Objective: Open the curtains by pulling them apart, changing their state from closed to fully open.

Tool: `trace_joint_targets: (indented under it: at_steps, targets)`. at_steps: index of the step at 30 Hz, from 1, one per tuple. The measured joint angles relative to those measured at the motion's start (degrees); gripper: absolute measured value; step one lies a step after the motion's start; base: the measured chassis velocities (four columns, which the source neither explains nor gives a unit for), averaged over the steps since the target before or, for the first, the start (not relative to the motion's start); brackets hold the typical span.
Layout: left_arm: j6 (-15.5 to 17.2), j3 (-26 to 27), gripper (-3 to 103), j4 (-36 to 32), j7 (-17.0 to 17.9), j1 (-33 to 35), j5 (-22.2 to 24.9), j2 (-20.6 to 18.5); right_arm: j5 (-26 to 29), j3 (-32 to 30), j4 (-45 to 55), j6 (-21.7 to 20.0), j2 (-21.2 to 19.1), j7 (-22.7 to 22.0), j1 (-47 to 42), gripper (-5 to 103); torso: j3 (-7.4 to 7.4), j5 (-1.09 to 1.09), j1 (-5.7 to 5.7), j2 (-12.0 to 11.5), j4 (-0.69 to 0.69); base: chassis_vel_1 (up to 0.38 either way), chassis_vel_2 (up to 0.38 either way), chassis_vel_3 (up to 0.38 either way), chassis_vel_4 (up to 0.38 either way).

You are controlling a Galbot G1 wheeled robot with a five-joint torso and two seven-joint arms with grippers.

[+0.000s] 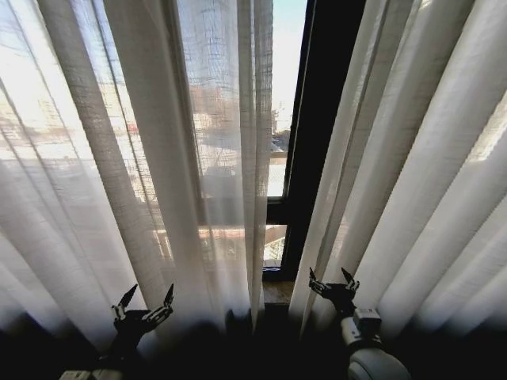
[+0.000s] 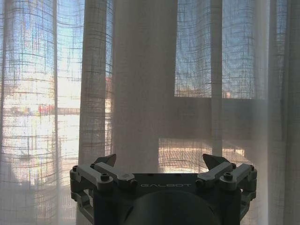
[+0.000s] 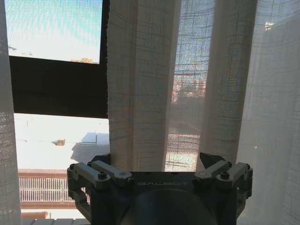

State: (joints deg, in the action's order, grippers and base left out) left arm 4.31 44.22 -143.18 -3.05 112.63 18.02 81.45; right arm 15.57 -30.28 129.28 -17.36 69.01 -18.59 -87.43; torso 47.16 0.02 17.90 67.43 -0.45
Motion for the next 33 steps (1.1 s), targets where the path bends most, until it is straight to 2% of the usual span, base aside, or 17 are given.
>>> trace_joint_targets:
  at_steps: [2, 4, 5, 9, 18, 19, 20, 22, 23, 26, 28, 30, 31, 33]
  targets:
    - [0.0, -0.1, 100, 0.0, 0.0, 0.1, -0.3, 0.1, 2.1, -0.1, -1.1, -0.8, -0.7, -0.5, 2.3, 100, 0.01, -0.02, 0.02, 0.0, 0.02, 0.000, 0.000, 0.000, 0.000]
    - [0.1, -0.1, 100, 0.0, 0.0, 0.3, -0.8, -0.1, 7.2, 0.0, -2.0, -2.6, -1.5, -1.5, 5.8, 100, 0.03, -0.03, 0.08, 0.0, 0.03, 0.000, 0.000, 0.000, 0.000]
    - [0.1, -0.1, 100, 0.0, 0.0, 0.3, -0.8, -0.1, 7.2, 0.0, -2.0, -2.6, -1.5, -1.5, 5.8, 100, 0.03, -0.03, 0.08, 0.0, 0.03, 0.000, 0.000, 0.000, 0.000]
    - [0.1, 0.2, 100, 0.0, 0.1, 0.4, -0.8, -0.5, 12.8, 0.1, -3.9, -4.5, -3.4, -2.3, 10.8, 100, 0.04, 0.01, 0.12, -0.1, 0.01, 0.000, 0.000, 0.000, 0.000]
    - [-0.1, -0.6, 100, 0.0, 0.1, 0.7, -1.6, -0.1, 16.2, -0.1, -8.9, -5.2, -6.7, -2.1, 15.1, 102, 0.03, -0.01, 0.08, 0.0, 0.02, 0.000, 0.000, 0.000, 0.000]
    - [-0.4, -0.7, 100, -0.1, 0.1, 0.9, -2.0, 0.1, 16.8, 0.3, -9.8, -5.1, -6.9, -2.0, 15.8, 97, 0.03, -0.01, 0.08, 0.0, 0.01, 0.000, 0.000, 0.000, 0.000]
    - [-0.4, -0.7, 100, -0.1, 0.1, 0.9, -2.0, 0.1, 16.8, 0.3, -9.8, -5.1, -6.9, -2.0, 15.8, 97, 0.03, -0.01, 0.08, 0.0, 0.01, 0.000, 0.000, 0.000, 0.000]
    - [-1.1, -0.7, 100, -0.1, 0.1, 1.0, -2.4, 0.4, 17.0, 0.9, -10.6, -5.1, -6.8, -2.0, 16.7, 87, 0.03, 0.00, 0.09, 0.0, 0.01, 0.000, 0.000, 0.000, 0.000]
    - [-1.1, -0.7, 100, -0.1, 0.1, 1.0, -2.4, 0.4, 17.0, 0.9, -10.6, -5.1, -6.8, -2.0, 16.7, 87, 0.03, 0.00, 0.09, 0.0, 0.01, 0.000, 0.000, 0.000, 0.000]
    - [-1.7, -0.4, 100, -0.1, 0.1, 1.4, -2.5, 0.7, 17.0, 1.3, -11.0, -4.9, -6.2, -2.1, 17.5, 71, 0.03, 0.01, 0.08, 0.0, 0.01, 0.000, 0.000, 0.000, 0.000]
    - [-1.8, -0.3, 100, -0.1, 0.1, 1.4, -2.5, 0.7, 16.9, 1.4, -11.0, -4.9, -6.1, -2.1, 17.5, 71, 0.03, 0.00, 0.08, 0.0, 0.02, 0.000, 0.000, 0.000, 0.000]
    - [-1.9, 0.0, 100, -0.1, 0.1, 1.5, -2.5, 0.6, 16.8, 1.4, -10.9, -4.7, -6.1, -2.1, 17.5, 60, 0.03, -0.01, 0.08, 0.0, 0.01, 0.000, 0.000, 0.000, 0.000]
    - [-1.9, 0.0, 100, -0.1, 0.1, 1.5, -2.5, 0.6, 16.8, 1.4, -10.9, -4.7, -6.1, -2.1, 17.5, 60, 0.03, -0.01, 0.08, 0.0, 0.01, 0.000, 0.000, 0.000, 0.000]
    - [-1.9, 0.1, 100, -0.1, 0.1, 1.4, -2.5, 0.5, 16.7, 1.1, -10.7, -4.0, -6.2, -2.1, 17.2, 49, 0.03, -0.01, 0.08, 0.0, 0.01, 0.000, 0.000, 0.000, 0.000]
